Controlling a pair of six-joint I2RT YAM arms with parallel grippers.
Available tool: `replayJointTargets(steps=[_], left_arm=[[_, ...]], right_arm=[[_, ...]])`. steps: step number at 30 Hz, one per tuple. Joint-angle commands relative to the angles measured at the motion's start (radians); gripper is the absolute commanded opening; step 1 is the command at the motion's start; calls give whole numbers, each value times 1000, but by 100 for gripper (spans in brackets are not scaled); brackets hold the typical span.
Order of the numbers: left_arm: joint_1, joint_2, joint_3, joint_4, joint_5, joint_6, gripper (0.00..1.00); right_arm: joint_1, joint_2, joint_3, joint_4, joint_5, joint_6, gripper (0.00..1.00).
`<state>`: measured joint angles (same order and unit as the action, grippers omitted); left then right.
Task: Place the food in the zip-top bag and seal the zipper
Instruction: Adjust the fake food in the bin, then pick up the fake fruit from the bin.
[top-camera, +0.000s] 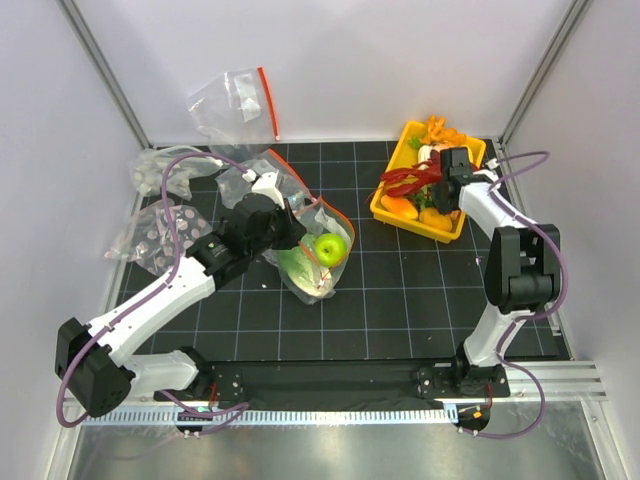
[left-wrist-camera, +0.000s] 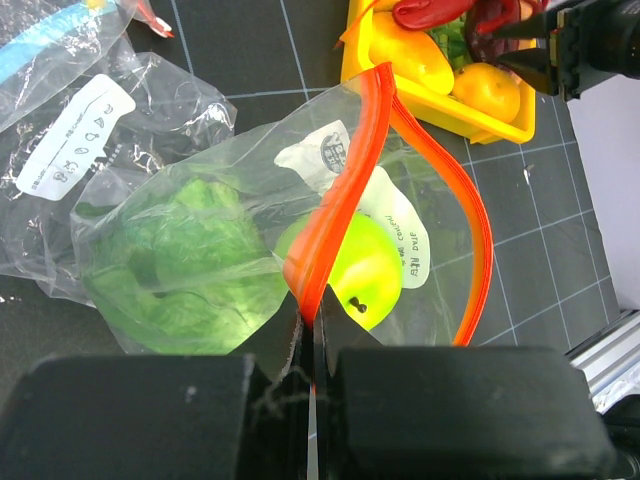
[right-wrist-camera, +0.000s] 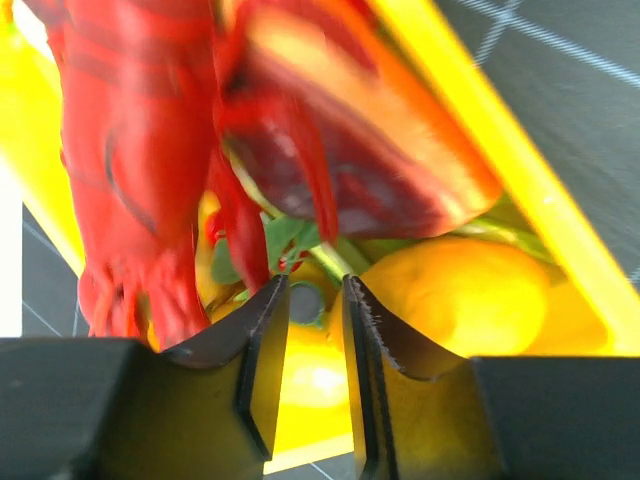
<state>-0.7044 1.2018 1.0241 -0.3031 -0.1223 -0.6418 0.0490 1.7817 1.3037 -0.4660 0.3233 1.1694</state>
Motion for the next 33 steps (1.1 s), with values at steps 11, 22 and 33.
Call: replayJointTargets(steps=[11,22,33], left_arm=[[5,-31,10,38,-11,24,0],[6,-30,8,30,-36,33,0],[5,-41,13,27,-16,31,0]], right_arm=[[22,-145,-47,62,95,-95,53],[69,-239,-173,308,42,-706,66],[92,-139,-176,293,94,-787,94]])
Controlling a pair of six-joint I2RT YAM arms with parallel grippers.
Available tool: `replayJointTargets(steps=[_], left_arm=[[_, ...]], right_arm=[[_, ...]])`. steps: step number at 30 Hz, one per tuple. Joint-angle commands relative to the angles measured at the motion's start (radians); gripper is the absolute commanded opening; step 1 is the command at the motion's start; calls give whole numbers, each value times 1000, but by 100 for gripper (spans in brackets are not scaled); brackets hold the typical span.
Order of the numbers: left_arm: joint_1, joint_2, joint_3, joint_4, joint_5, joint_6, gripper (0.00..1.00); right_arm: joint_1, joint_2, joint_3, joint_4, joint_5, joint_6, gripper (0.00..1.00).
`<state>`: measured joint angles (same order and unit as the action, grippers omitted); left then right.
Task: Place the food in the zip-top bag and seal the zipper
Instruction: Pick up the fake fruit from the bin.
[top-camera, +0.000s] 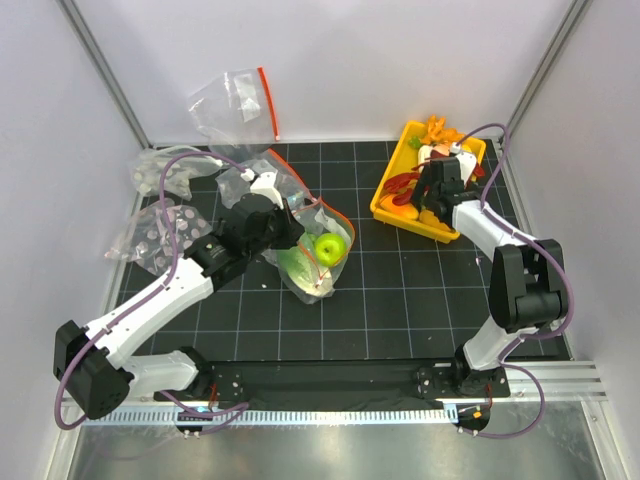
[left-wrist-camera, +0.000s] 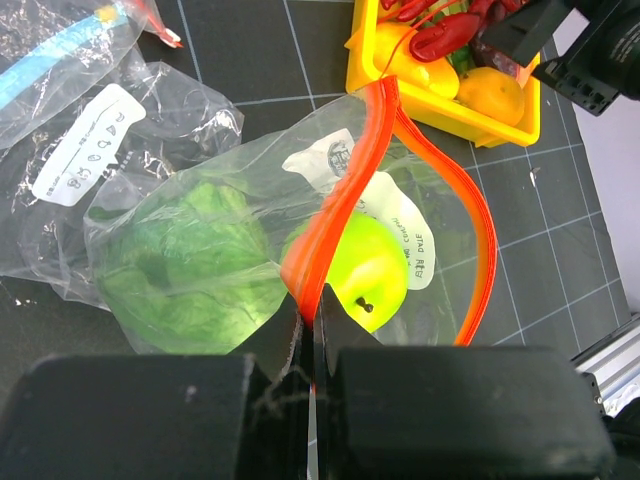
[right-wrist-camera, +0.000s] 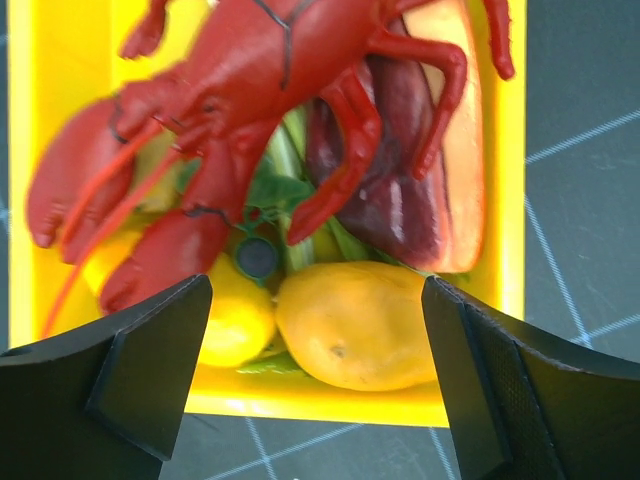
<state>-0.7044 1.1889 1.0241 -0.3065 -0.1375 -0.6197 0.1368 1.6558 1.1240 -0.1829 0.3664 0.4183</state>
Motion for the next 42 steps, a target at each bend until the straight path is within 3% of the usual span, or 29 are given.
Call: replayJointTargets(steps=[1,8,13,14,31,34,37,42], left_arm=[[5,-37,11,30,-4,11,0],[6,-43,8,35,2,8,0],[5,-45,7,37,6,5,0],[6,-45,7,38,9,3,0],[5,-28,2,50,22,-3,0],[6,-23,5,50,27,-3,0],[5,-25,5,50,26,-3,0],[5,-23,4,50,22,-3,0]], right_arm=[[6,-25,3,5,54,-36,94],[6,-96,-119,140,17,-127,85],[4,-105,-147,135,-30,-173,91],[6,-108,-154,137,-49,-183,99],[-5,68,-49,45,-40,-193,99],[-5,78,-41,40,-49,-190,96],[-5,68,-41,42,-57,-178,85],[-5,-43,-92,85,-49,-158,77]])
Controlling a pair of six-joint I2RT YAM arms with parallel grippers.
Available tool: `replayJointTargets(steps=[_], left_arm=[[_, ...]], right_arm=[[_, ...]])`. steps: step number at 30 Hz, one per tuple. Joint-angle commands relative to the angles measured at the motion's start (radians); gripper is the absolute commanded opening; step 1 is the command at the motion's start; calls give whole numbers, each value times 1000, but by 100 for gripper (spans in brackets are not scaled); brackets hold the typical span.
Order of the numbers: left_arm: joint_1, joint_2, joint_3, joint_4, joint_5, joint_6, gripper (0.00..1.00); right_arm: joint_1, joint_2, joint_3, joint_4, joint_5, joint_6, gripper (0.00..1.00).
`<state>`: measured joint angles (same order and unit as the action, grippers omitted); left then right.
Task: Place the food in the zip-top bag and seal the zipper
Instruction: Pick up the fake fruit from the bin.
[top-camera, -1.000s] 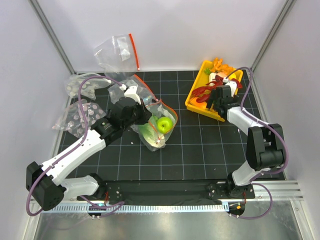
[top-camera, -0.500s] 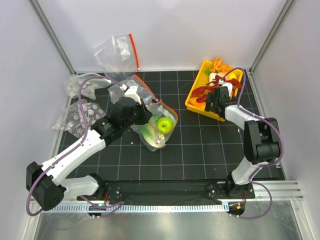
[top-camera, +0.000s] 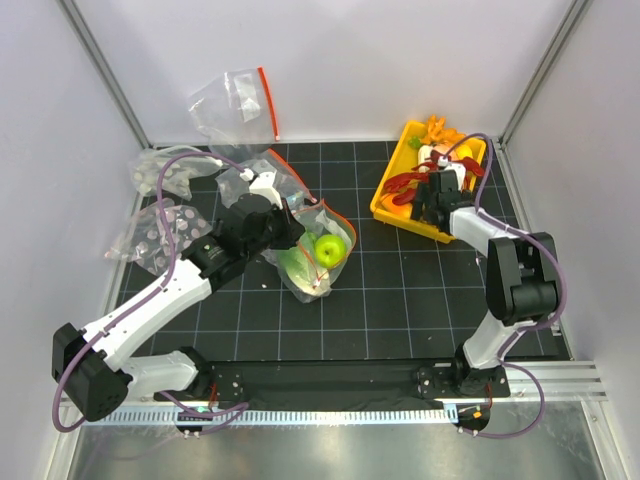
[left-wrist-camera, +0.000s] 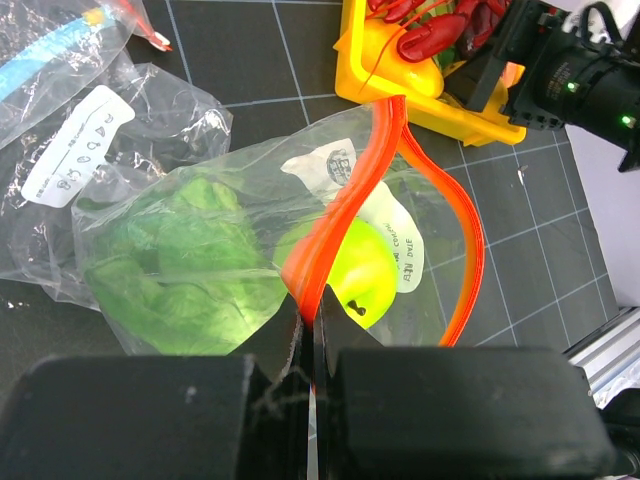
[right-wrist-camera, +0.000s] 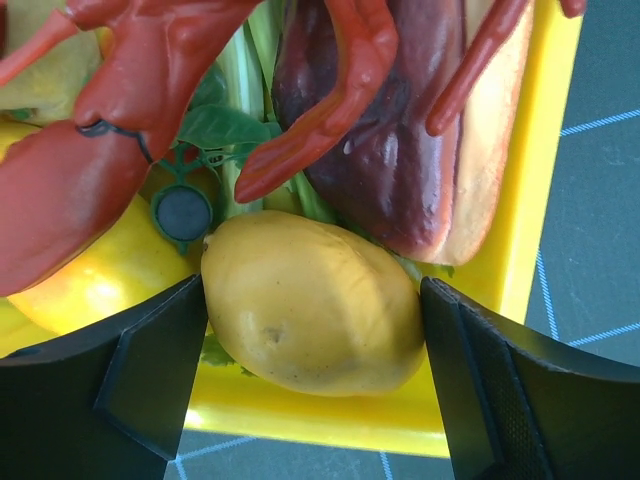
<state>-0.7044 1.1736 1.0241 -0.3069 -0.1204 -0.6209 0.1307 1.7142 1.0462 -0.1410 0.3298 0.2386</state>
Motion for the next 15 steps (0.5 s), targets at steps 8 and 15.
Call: replayJointTargets(steps=[8,15], left_arm=[[5,-5,5,52,11,-5,0],[6,-2,5,52,11,-7,0]], right_arm=[[35,-343,-92,75,-61,45,70],[133,-488,-104,73,-135,65,65]])
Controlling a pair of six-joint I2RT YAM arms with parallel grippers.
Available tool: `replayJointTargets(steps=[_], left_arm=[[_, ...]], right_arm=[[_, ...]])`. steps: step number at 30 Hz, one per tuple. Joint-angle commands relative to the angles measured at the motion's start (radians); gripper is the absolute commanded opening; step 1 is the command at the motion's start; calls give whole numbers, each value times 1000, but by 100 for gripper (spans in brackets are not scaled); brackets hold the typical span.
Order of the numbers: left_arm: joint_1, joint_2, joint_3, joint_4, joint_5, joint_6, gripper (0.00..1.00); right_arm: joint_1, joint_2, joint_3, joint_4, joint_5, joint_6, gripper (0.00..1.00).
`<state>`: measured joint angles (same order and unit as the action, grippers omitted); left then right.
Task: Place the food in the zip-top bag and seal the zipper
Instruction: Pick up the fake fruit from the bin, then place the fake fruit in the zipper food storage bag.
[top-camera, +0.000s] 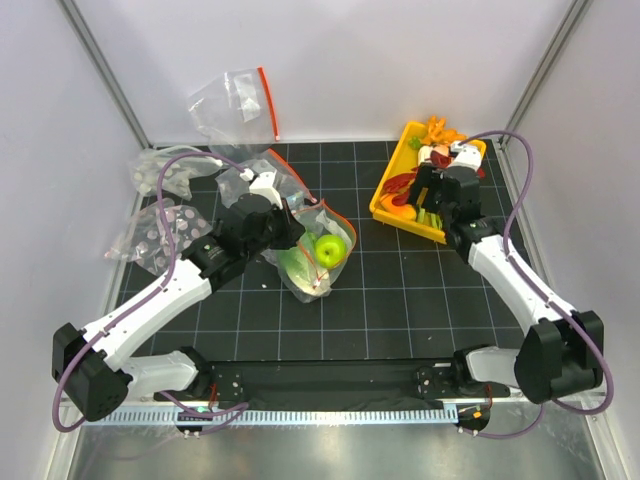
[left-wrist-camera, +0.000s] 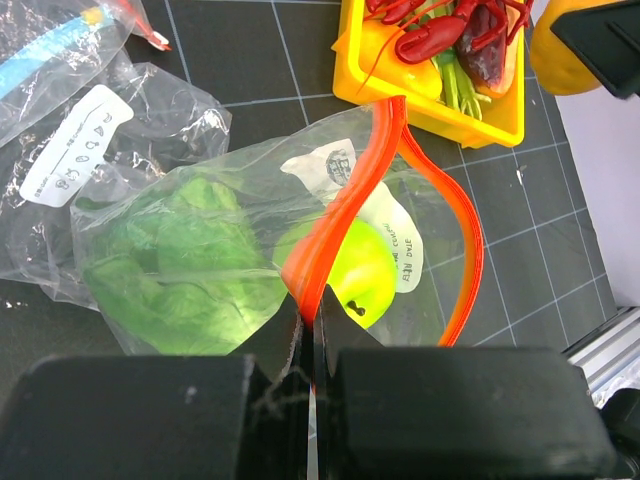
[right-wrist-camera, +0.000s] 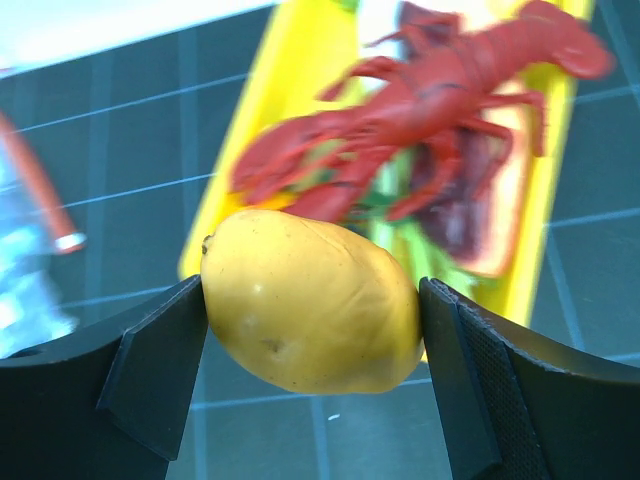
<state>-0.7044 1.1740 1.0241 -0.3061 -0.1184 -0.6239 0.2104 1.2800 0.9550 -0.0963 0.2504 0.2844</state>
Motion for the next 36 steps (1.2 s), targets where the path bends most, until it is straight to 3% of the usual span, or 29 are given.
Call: replayJointTargets(steps=[1,9,12,18,26,27,30,31,32,36], left_arm=[[5,3,8,51,11,-3,0],[5,9,-2,74,75,-33,0],[5,15,-1,74,75,-33,0],[19,32,2,73,98,-39,0],[71,35,-13,90,194,-77,0],[72,30,-16,91,195,-79,0],[71,26,-28,108,210,-89,0],[72,27,-29,110,212,-92,0],[71,33,-29,113,218,-97,0],[75,41,-25,114,232,-103,0]], right_arm=[[78,-73,-15,29,-75,19,64],[270,-269,-44,90,-262,22,59],[311,-300,-91,200,-394,9,59],[428,-242,-68,245,-534,-68,55],[544,-116,-10,204,-508,-154,56],[550,-108,-6,201,-498,-156,58],[558,-74,5,185,-412,-159,79],[558,-64,8,184,-396,-160,86],[558,-56,13,179,-390,-166,99],[560,-65,16,170,-339,-151,99]])
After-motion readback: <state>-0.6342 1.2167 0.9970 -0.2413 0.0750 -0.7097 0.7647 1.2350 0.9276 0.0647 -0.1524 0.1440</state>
